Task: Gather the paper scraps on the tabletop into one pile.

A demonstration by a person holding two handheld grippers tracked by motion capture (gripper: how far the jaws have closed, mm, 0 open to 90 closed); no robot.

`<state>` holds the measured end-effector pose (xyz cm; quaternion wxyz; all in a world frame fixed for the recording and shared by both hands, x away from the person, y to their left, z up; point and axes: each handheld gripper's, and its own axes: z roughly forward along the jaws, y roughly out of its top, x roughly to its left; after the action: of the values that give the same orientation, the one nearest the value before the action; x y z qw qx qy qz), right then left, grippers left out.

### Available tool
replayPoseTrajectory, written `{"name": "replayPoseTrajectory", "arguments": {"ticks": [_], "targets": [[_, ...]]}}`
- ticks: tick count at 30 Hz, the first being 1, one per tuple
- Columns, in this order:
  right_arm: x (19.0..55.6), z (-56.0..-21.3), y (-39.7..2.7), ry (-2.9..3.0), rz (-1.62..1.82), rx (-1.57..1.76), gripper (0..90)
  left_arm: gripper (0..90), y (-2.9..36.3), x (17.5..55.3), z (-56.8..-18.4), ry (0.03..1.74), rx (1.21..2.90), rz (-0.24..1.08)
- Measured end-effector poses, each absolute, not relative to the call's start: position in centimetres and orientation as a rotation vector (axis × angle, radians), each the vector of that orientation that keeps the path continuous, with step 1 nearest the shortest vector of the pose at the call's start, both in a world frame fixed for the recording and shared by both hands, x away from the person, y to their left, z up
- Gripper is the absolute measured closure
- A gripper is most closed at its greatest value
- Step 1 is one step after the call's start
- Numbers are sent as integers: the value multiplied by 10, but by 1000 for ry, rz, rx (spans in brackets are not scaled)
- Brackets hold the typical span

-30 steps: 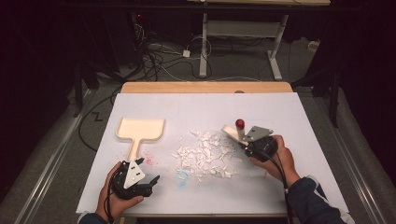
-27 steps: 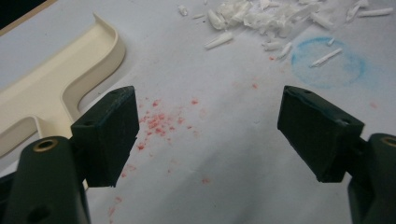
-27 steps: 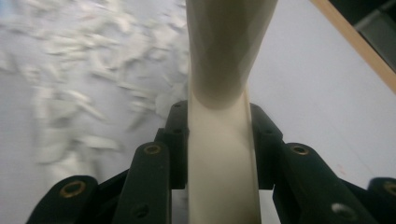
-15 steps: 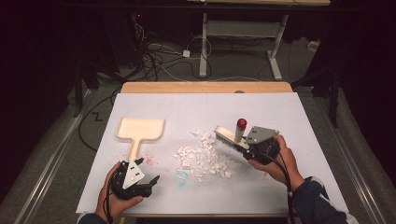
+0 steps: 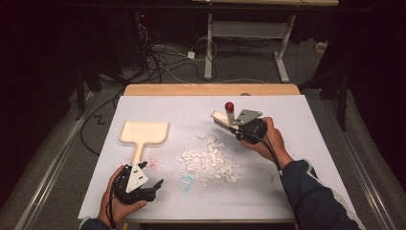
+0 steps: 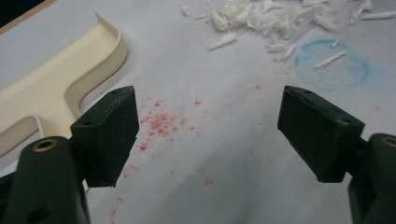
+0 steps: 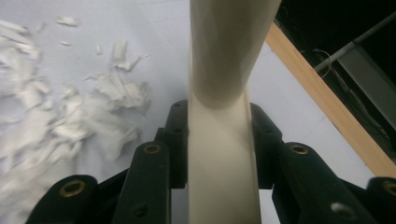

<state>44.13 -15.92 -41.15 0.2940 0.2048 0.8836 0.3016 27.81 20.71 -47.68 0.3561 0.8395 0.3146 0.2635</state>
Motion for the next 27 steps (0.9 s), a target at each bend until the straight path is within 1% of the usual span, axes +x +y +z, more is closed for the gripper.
{"name": "replayPoseTrajectory", "arguments": {"ticks": [4, 7, 10, 11, 14, 17, 23, 27], "targets": [[456, -428, -141, 2349, 801, 506, 679, 198, 208, 278, -477, 819, 2167, 678], [460, -434, -125, 2356, 846, 486, 679, 198, 208, 279, -478, 823, 2171, 674], [455, -438, -110, 2397, 874, 412, 678, 198, 208, 278, -478, 823, 2170, 673], [449, -440, -102, 2421, 895, 353, 677, 198, 208, 278, -478, 824, 2170, 675], [443, -441, -97, 2462, 914, 289, 677, 198, 209, 278, -478, 825, 2167, 676], [433, -439, -99, 2495, 957, 214, 677, 198, 209, 277, -479, 819, 2169, 673], [408, -437, -117, 2568, 1017, 62, 675, 198, 208, 275, -478, 802, 2182, 670], [399, -428, -131, 2571, 1051, 39, 679, 198, 208, 274, -476, 798, 2171, 672]]}}
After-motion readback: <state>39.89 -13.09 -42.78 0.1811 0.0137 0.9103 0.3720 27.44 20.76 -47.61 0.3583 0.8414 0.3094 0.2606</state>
